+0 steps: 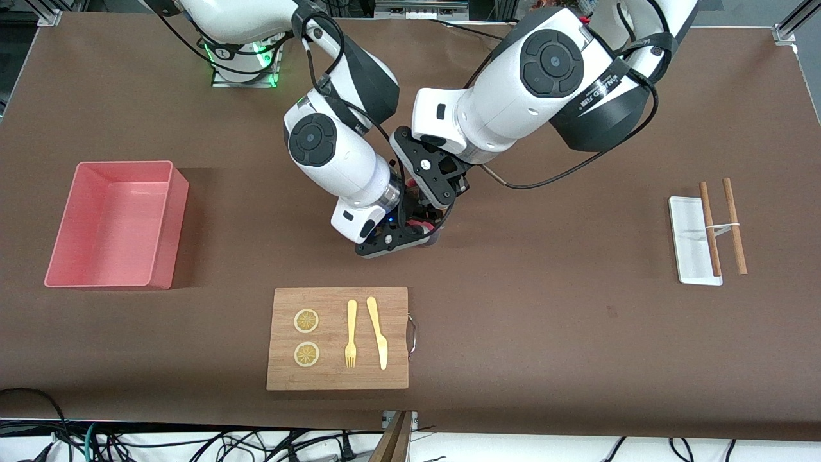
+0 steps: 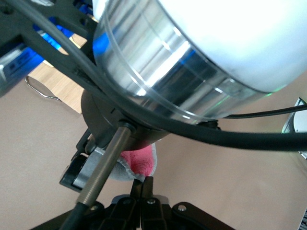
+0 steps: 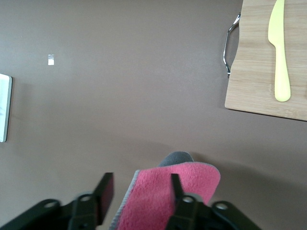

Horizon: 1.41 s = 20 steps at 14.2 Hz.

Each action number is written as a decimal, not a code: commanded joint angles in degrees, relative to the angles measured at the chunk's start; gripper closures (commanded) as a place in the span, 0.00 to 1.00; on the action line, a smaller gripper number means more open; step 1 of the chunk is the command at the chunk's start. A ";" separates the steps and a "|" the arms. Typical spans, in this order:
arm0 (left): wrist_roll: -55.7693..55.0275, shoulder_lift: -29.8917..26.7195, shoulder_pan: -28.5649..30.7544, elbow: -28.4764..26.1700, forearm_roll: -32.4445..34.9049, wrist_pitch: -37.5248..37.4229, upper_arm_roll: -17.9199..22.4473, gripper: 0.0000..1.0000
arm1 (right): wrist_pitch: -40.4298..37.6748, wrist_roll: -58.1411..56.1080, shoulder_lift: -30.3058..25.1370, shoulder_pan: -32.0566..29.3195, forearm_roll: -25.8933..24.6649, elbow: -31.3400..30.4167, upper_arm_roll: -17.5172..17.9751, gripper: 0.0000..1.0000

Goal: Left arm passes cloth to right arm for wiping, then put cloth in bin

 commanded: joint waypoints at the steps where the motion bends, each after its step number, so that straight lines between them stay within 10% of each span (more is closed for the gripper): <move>1: -0.21 0.29 -0.06 1.07 0.21 -0.24 -0.12 1.00 | -0.70 -2.16 0.32 -0.17 0.56 0.82 0.04 0.92; 8: -0.30 0.02 0.03 0.98 0.38 -0.59 -0.12 1.00 | -0.97 -2.34 0.32 -5.25 3.36 0.82 0.04 1.00; 9: -0.13 0.02 0.03 0.63 0.47 -0.59 -0.12 1.00 | -1.05 -1.90 0.32 -6.57 7.03 0.73 -0.14 0.84; 10: 0.14 0.11 0.03 0.63 0.47 -0.59 -0.12 1.00 | -1.32 -1.46 0.32 -7.80 9.85 -0.14 -0.14 0.41; 12: 1.71 0.02 0.03 0.45 0.47 -0.85 -0.12 1.00 | -1.84 2.64 -0.03 -10.96 11.46 -2.42 -0.14 0.08; 20: 1.98 0.46 0.73 -0.77 0.56 -0.94 0.14 1.00 | -5.45 30.32 0.15 -12.56 11.73 -4.36 0.13 0.01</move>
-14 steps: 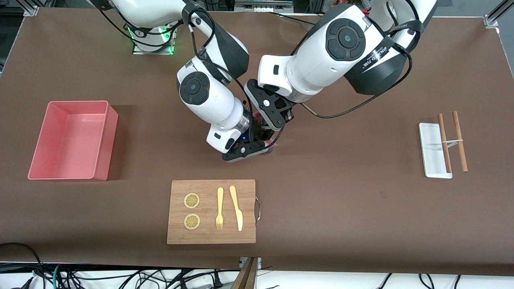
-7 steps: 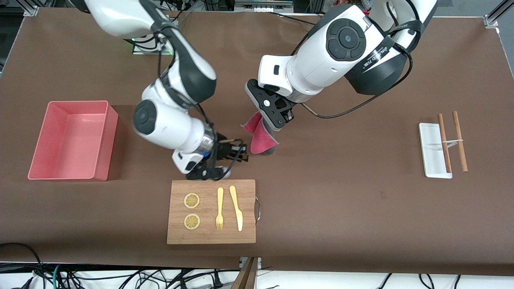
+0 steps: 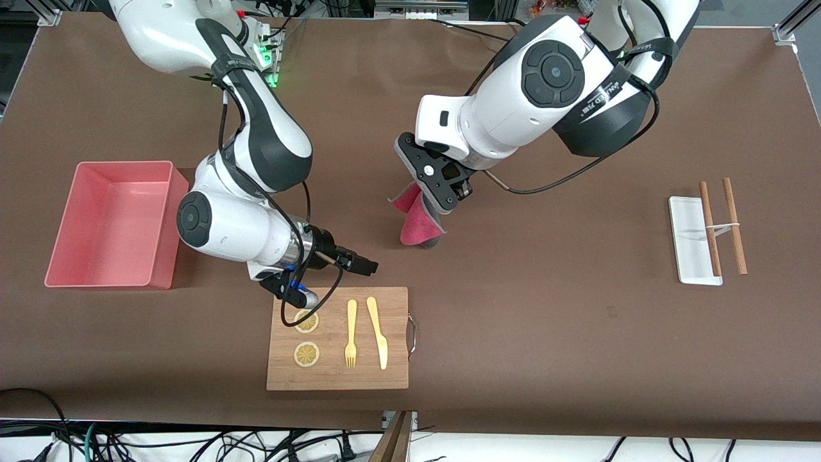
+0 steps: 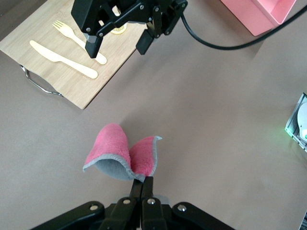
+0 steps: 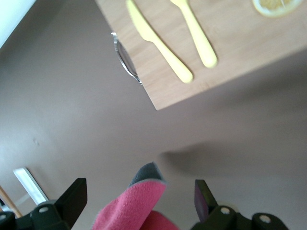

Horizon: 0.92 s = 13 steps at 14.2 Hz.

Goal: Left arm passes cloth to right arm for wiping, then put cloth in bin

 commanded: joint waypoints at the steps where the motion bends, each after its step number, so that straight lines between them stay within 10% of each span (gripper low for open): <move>1: 1.01 0.06 0.34 -0.33 0.56 -0.46 -0.31 1.00 | -0.60 11.48 -0.33 -0.16 1.82 -2.57 0.57 0.01; 13: 1.19 1.46 -0.27 -2.09 1.35 -0.46 -0.14 1.00 | -1.31 38.33 -5.50 1.24 11.41 -21.02 1.97 0.01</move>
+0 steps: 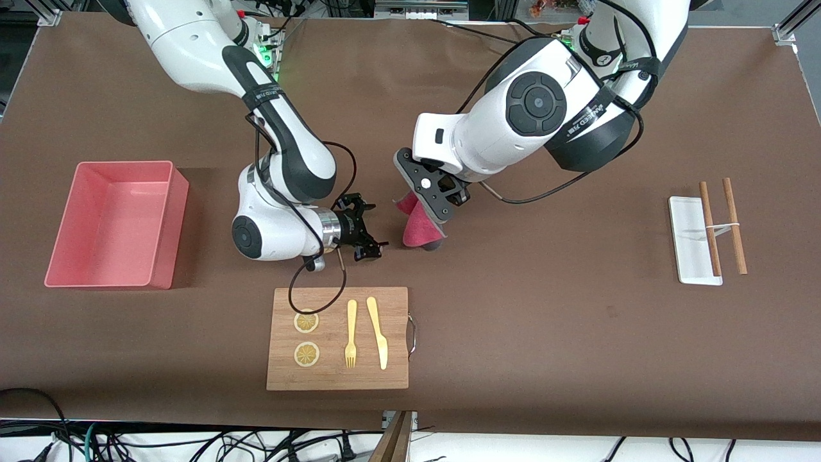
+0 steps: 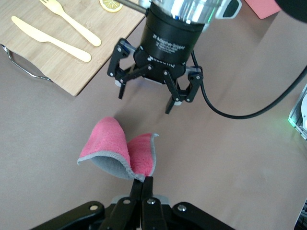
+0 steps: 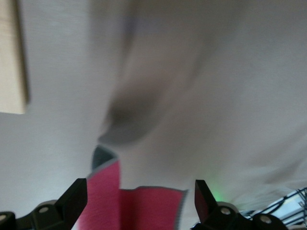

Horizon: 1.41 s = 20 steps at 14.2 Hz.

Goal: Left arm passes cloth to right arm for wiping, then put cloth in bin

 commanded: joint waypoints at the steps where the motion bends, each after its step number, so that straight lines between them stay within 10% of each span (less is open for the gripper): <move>1: 1.03 -0.13 -0.09 0.12 1.30 -0.36 -0.15 1.00 | 0.47 1.42 -5.99 -0.18 1.20 -7.44 1.74 0.01; 18: 0.94 -0.39 0.00 0.21 1.21 -0.27 -0.24 1.00 | 23.14 1.07 -11.35 0.17 21.49 -22.31 6.84 0.01; 20: 0.94 -0.39 0.00 0.21 1.21 -0.27 -0.24 1.00 | 23.33 0.99 -11.35 0.44 21.68 -22.31 6.84 0.13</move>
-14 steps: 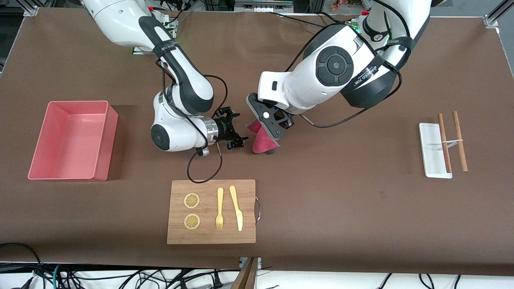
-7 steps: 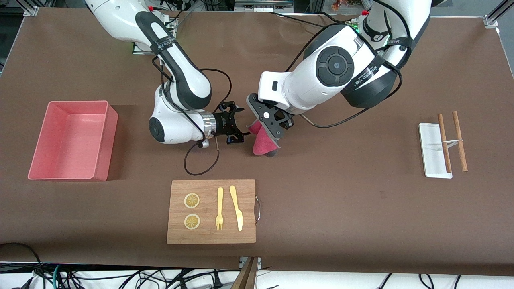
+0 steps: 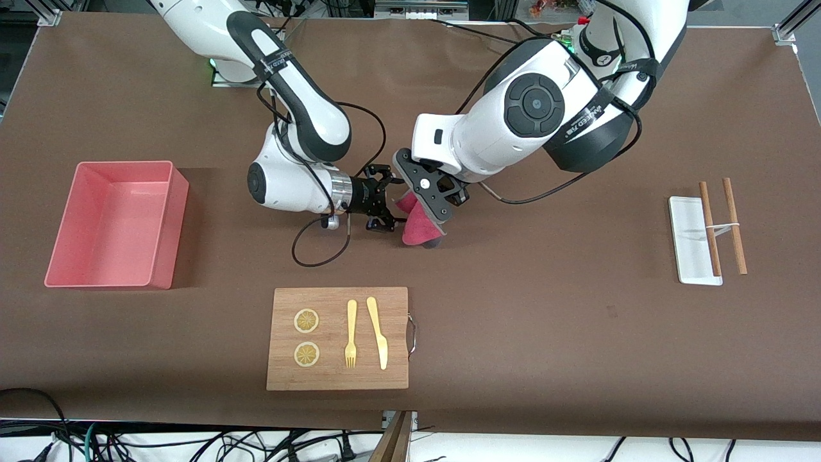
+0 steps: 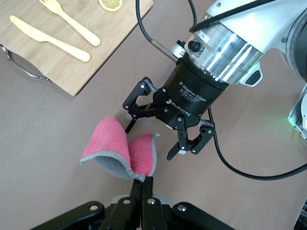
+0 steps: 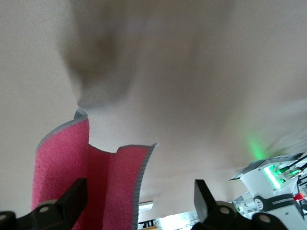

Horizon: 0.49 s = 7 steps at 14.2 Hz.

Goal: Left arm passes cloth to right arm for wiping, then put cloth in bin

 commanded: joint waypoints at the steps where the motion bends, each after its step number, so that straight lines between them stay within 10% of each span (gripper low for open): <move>1: 0.93 -0.45 0.00 0.18 1.11 -0.28 -0.20 1.00 | 1.46 -0.25 -1.47 0.00 1.73 -1.80 0.39 0.29; 5: 0.93 -0.45 0.00 0.18 1.11 -0.28 -0.20 1.00 | 1.55 -0.95 -0.68 0.09 1.82 -1.00 0.39 0.92; 7: 0.93 -0.45 0.00 0.18 1.11 -0.28 -0.20 1.00 | 1.55 -2.00 -0.59 0.44 1.82 -0.92 0.39 1.00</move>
